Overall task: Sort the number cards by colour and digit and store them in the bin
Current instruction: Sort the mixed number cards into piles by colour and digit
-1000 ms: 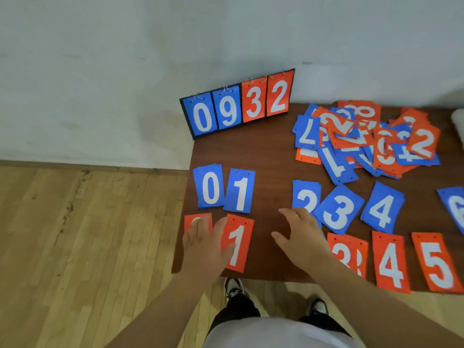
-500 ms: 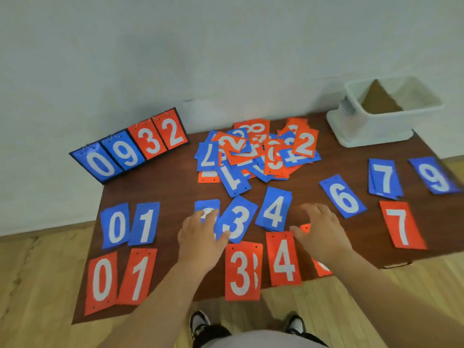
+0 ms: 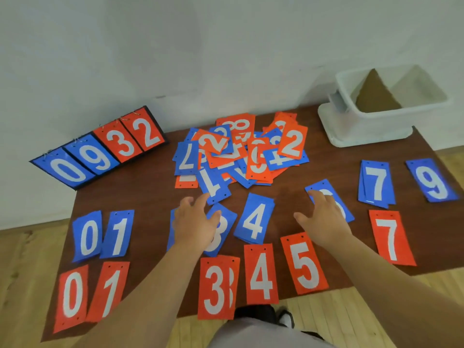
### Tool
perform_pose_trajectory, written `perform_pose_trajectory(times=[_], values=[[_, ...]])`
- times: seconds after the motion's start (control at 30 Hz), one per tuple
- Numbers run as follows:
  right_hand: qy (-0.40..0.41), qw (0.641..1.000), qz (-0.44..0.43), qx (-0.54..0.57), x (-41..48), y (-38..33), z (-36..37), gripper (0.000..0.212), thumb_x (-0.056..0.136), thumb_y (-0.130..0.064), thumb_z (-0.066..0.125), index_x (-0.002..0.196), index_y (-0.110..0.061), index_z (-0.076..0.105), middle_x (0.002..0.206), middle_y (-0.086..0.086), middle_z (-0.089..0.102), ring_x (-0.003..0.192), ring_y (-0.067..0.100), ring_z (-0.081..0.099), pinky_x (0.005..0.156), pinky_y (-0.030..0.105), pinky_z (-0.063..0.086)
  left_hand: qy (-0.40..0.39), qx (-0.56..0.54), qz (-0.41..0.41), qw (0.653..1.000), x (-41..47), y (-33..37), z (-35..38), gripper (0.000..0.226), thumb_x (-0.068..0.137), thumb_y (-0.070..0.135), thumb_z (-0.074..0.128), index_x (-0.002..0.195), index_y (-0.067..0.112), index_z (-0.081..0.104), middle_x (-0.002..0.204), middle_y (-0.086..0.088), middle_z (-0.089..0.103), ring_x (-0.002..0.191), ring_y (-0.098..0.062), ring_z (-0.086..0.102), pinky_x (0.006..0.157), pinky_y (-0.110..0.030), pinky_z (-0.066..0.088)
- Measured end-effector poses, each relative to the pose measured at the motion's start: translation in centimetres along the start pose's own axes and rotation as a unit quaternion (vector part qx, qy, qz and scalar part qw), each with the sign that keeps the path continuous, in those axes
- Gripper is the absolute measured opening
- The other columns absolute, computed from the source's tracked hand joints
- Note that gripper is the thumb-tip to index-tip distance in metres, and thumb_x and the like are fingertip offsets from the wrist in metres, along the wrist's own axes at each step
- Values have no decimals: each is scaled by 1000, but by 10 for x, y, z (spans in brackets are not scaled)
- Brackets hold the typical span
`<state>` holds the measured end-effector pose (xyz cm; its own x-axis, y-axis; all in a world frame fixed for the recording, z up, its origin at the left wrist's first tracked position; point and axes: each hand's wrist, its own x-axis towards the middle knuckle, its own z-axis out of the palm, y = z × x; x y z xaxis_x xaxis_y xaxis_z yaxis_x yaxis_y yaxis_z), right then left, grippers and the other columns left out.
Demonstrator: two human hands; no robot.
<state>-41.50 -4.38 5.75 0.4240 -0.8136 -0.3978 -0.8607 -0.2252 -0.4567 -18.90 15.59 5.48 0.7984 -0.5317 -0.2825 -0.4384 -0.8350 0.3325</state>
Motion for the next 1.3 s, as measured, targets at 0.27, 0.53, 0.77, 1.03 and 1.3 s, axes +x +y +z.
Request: perform_pose_trajectory(times=[0.27, 0.53, 0.77, 1.03, 1.3], values=[[15, 999, 32, 36, 95, -19, -9, 63, 89, -41, 70, 145, -27, 43, 140, 10, 44, 118, 33, 56, 86, 41, 54, -21, -14, -66, 997, 67, 11, 21, 60, 93, 59, 58, 148, 39, 44, 141, -5, 37, 125, -30, 44, 100, -45, 49], [13, 998, 59, 3, 202, -46, -4, 67, 88, -52, 64, 145, -23, 41, 136, 20, 45, 126, 44, 47, 102, 50, 43, -83, 10, -168, 982, 101, 31, 38, 70, 93, 64, 54, 154, 42, 26, 144, -8, 30, 123, -38, 46, 93, -47, 48], [29, 995, 82, -57, 248, -62, 11, 77, 81, -65, 67, 145, -35, 36, 138, 18, 37, 127, 41, 39, 97, 51, 44, -83, -18, -196, 977, 109, 41, 54, 79, 91, 54, 66, 154, 39, 19, 136, -9, 25, 110, -38, 56, 85, -47, 57], [53, 993, 102, -6, 260, -58, 12, 80, 75, -56, 81, 141, -34, 41, 136, 16, 38, 125, 39, 45, 99, 51, 47, -18, -96, -186, 978, 109, 42, 58, 72, 84, 39, 79, 144, 31, 39, 125, -5, 52, 113, -29, 57, 88, -49, 57], [99, 992, 39, 62, 259, -46, -1, 49, 88, -19, 71, 134, -22, 54, 133, 13, 53, 118, 35, 57, 93, 40, 49, 70, -184, -167, 966, 77, 48, 39, 41, 95, 18, 66, 133, 29, 53, 123, 5, 60, 101, -21, 64, 76, -41, 59]])
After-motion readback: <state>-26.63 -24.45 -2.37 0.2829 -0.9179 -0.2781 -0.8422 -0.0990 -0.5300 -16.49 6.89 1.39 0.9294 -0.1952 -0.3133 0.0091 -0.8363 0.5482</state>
